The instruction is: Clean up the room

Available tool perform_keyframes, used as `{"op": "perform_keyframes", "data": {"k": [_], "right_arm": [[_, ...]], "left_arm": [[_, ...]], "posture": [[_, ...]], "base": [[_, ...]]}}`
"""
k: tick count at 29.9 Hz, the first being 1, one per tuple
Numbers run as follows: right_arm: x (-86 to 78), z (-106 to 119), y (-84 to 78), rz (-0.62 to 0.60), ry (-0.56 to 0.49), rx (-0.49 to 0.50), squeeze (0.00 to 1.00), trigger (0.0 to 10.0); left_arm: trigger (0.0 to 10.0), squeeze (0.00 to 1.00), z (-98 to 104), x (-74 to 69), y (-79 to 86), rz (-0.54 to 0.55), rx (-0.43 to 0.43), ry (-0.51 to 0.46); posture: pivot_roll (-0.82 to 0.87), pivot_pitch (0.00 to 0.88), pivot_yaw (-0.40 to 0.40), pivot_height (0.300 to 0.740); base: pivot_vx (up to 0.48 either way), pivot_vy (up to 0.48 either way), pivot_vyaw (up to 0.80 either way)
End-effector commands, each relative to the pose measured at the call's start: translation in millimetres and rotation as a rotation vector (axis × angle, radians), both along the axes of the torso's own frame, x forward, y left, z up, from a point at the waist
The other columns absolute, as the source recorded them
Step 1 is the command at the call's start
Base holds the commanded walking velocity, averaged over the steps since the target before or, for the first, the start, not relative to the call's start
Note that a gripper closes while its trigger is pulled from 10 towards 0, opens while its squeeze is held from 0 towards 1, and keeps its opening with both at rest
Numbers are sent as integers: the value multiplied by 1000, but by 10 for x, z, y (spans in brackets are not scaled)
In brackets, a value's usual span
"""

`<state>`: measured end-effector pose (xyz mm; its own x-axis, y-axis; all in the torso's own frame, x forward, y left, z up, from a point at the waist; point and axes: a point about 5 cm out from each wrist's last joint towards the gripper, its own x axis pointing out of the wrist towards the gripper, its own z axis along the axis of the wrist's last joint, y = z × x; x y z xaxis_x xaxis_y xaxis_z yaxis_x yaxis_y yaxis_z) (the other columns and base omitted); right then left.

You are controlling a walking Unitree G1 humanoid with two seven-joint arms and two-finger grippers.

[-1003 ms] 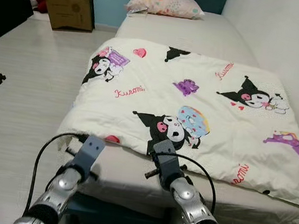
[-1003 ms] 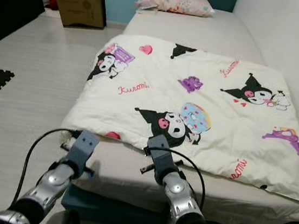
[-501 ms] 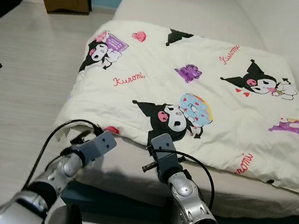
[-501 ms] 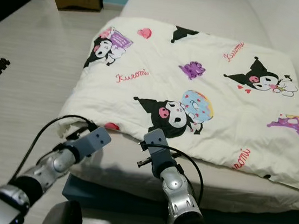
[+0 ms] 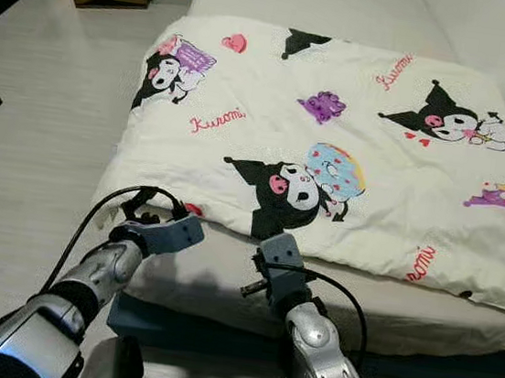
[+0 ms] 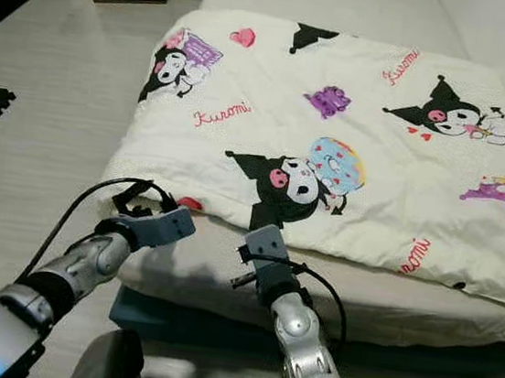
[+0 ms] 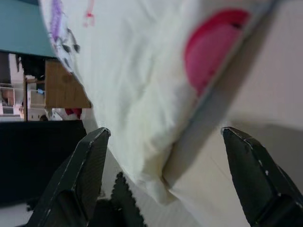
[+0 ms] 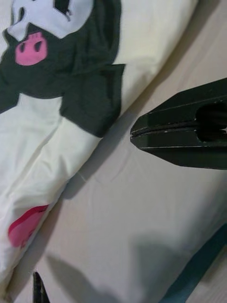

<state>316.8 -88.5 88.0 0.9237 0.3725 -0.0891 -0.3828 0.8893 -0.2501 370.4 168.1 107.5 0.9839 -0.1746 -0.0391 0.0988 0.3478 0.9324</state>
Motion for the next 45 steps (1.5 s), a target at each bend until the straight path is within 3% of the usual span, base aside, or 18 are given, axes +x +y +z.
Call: {"op": "perform_keyframes", "data": {"k": [1,2,3,4,5,6,14,22,31,45], "right_arm": [[-55,-39,32,13,26,-7,0,10000],[-55,-39,32,13,26,-7,0,10000],[-63,-26,34,12,24,-8,0,10000],[-68,-17,36,11,23,-9,0,10000],[-79,1,39,9,21,-7,0,10000],[-93,28,41,6,15,-5,0,10000],[-172,142,10,-13,-9,3,0,10000],[-283,239,-24,-29,-18,4,0,10000],[-360,249,-36,-36,-4,-2,0,10000],[-410,260,-86,-52,30,-16,0,10000]], "left_arm": [[10000,1000,-109,-42,55,9,60,56],[10000,1000,-109,-42,55,9,60,56],[10000,827,-115,-41,55,8,77,64],[10000,827,-117,-39,56,7,85,67],[10000,298,-116,-38,59,7,92,66],[10000,0,-108,-34,57,4,101,59],[10000,0,-80,-20,25,-13,159,12],[10000,0,130,97,-57,-38,288,-98],[10000,0,310,189,-88,-50,371,-145],[10000,0,507,274,62,10,449,-164]], "posture": [[-169,395,35,507],[-169,395,35,507],[-178,407,37,507],[-181,411,38,507],[-194,420,42,507],[-210,427,42,507],[-254,445,47,507],[-290,459,57,507],[-295,462,65,507],[-298,465,68,507]], "base": [[0,0,0],[0,0,0],[0,0,0],[0,0,0],[0,0,0],[0,0,0],[0,0,0],[0,0,0],[0,0,0],[0,0,0]]}}
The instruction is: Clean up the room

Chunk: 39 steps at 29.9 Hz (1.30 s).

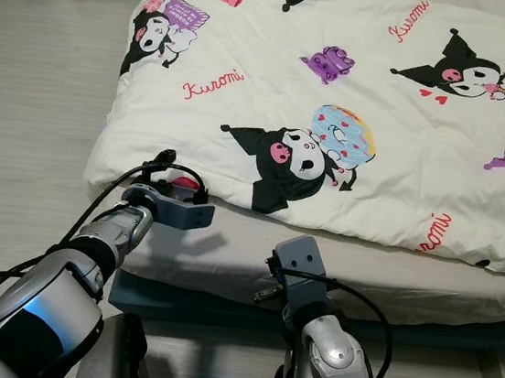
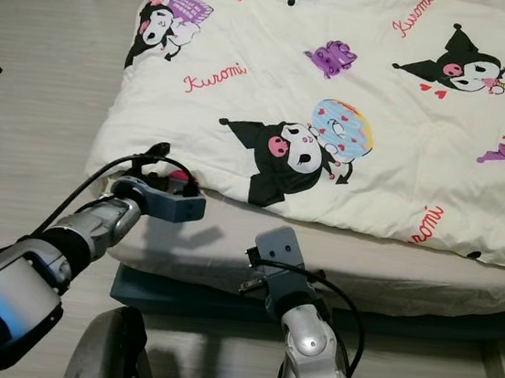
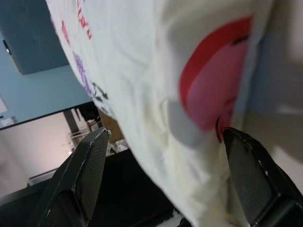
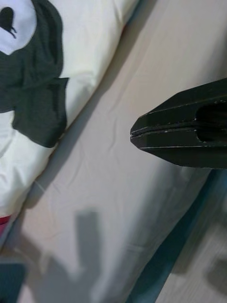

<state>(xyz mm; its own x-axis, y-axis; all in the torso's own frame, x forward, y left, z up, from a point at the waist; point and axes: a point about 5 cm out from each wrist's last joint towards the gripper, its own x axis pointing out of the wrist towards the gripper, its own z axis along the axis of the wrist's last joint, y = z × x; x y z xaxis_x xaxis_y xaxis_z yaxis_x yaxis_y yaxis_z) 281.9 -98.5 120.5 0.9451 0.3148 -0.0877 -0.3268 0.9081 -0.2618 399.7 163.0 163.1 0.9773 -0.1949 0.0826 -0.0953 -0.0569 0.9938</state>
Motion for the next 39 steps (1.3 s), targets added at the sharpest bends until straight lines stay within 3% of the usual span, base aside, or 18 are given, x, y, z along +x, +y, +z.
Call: {"op": "perform_keyframes", "data": {"k": [1,2,3,4,5,6,7,8,9,10,19,24,39], "right_arm": [[-61,-66,15,8,35,-4,0,10000],[-65,-67,12,7,38,-4,0,10000],[-67,-67,11,7,41,-5,0,10000],[-73,-67,12,9,43,-7,0,10000],[-77,-66,13,10,46,-9,0,10000],[-83,-65,12,11,47,-9,0,10000],[-83,-65,12,11,47,-9,0,10000],[-90,-66,11,12,49,-11,0,10000],[-94,-69,11,13,50,-12,0,10000],[-98,-70,9,14,51,-12,0,10000],[-118,-73,15,17,58,-17,0,10000],[-133,-71,9,13,59,-18,0,10000],[-203,-54,-71,-10,61,-38,0,10000]], "left_arm": [[10000,0,-49,-18,114,32,34,30],[6549,0,-50,-18,132,39,37,37],[6549,0,-54,-18,141,44,40,42],[4549,0,-78,-26,151,46,41,58],[4549,0,-95,-31,155,48,42,69],[5882,0,-123,-40,153,46,48,85],[5882,0,-123,-40,153,46,48,85],[7882,0,-155,-49,148,43,51,106],[8392,0,-177,-56,144,41,57,119],[10000,0,-201,-62,142,43,52,141],[10000,0,-310,-92,139,60,52,237],[10000,0,-311,-91,152,70,60,241],[10000,0,-77,0,164,89,92,131]], "posture": [[-298,465,68,507],[-299,464,68,507],[-299,463,67,507],[-300,464,65,507],[-300,464,65,507],[-300,466,66,507],[-300,466,66,507],[-302,467,64,507],[-302,467,64,507],[-303,467,61,507],[-306,471,64,507],[-314,470,61,507],[-345,463,65,507]], "base": [[0,0,0],[0,0,0],[0,0,0],[0,0,0],[0,0,0],[0,0,0],[0,0,0],[0,0,0],[0,0,0],[0,0,0],[0,0,0],[0,0,0],[0,0,0]]}}
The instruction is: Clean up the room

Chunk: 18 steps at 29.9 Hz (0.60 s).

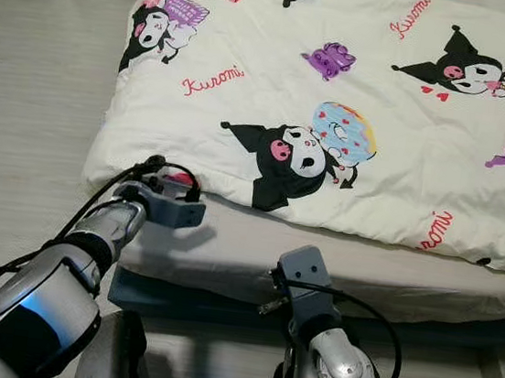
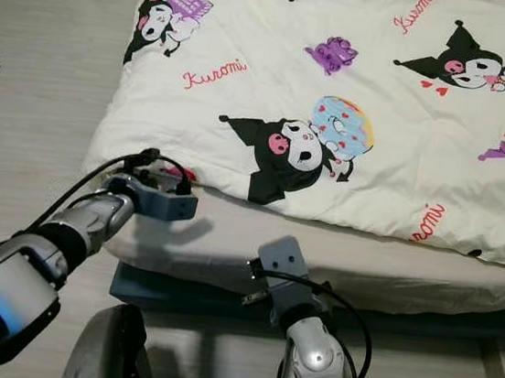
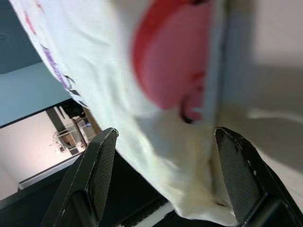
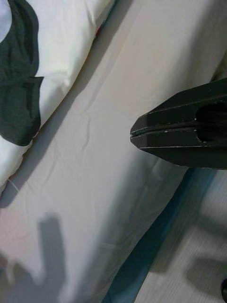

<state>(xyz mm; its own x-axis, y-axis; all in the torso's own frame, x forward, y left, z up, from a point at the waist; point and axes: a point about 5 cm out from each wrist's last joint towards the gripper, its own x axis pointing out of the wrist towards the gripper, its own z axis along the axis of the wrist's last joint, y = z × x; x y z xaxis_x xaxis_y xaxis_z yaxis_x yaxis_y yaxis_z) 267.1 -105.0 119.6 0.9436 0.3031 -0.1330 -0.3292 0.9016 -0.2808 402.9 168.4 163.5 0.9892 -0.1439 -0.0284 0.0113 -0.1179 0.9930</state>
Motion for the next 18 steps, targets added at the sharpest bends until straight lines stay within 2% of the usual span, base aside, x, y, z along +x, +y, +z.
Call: {"op": "perform_keyframes", "data": {"k": [1,11,18], "right_arm": [[-56,-47,-7,-3,25,-5,0,10000],[-66,-39,7,5,30,-11,0,10000],[-70,-2,-12,14,24,-25,0,10000]], "left_arm": [[10000,0,-76,-30,103,33,35,28],[10000,0,-143,-50,115,44,45,68],[10000,0,-203,-73,154,73,17,106]], "posture": [[-345,463,65,507],[-351,457,66,507],[-372,469,57,507]], "base": [[0,0,0],[0,0,0],[0,0,0]]}}
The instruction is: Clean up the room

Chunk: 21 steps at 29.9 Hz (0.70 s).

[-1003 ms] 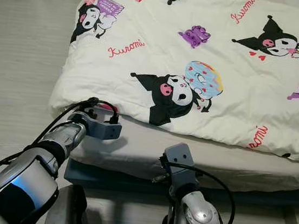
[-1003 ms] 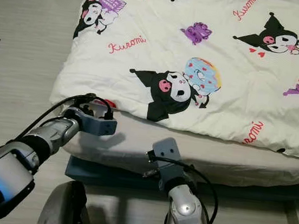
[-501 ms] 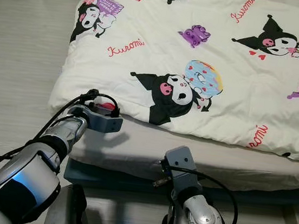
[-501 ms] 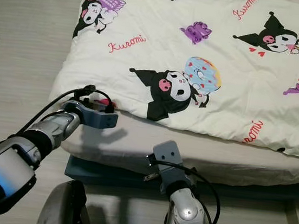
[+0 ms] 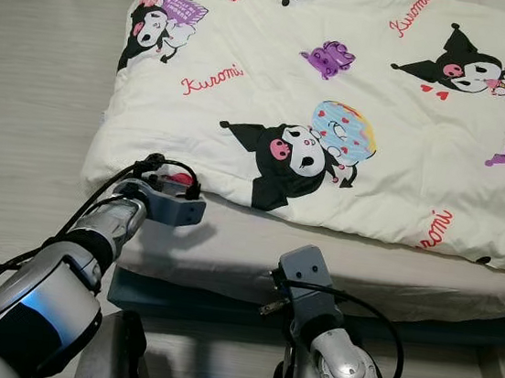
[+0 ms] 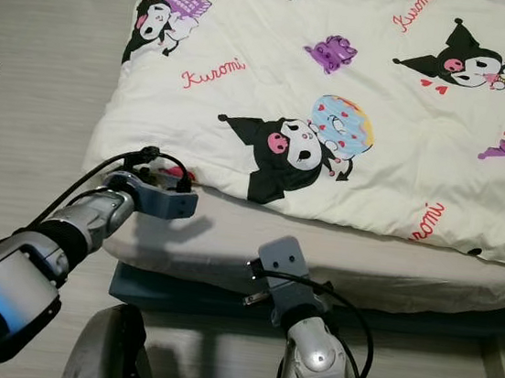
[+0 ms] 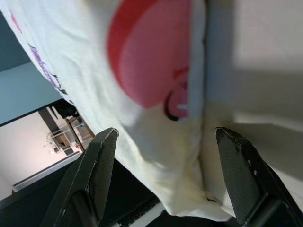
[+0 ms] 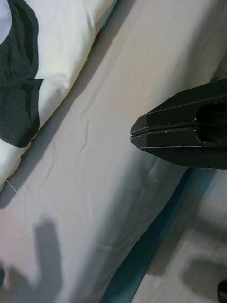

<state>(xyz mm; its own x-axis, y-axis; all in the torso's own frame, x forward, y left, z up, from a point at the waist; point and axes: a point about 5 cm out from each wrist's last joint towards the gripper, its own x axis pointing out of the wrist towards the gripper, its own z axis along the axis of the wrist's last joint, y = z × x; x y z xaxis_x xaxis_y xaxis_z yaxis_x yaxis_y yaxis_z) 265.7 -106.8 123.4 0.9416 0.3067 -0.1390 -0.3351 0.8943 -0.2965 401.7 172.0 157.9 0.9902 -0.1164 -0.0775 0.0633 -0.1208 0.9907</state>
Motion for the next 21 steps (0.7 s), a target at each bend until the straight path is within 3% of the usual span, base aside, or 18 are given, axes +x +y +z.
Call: {"op": "perform_keyframes", "data": {"k": [1,10,21], "right_arm": [[-57,-12,-6,7,19,-9,0,10000],[-75,40,-41,-11,6,-7,0,10000],[-173,64,-58,-26,9,-11,0,10000]], "left_arm": [[10000,0,-153,-62,116,48,5,62],[10000,0,-165,-66,86,38,-5,53],[10000,0,36,8,49,36,-28,-34]], "posture": [[-372,472,55,507],[-378,493,40,507],[-403,472,30,507]], "base": [[0,0,0],[0,0,0],[0,0,0]]}}
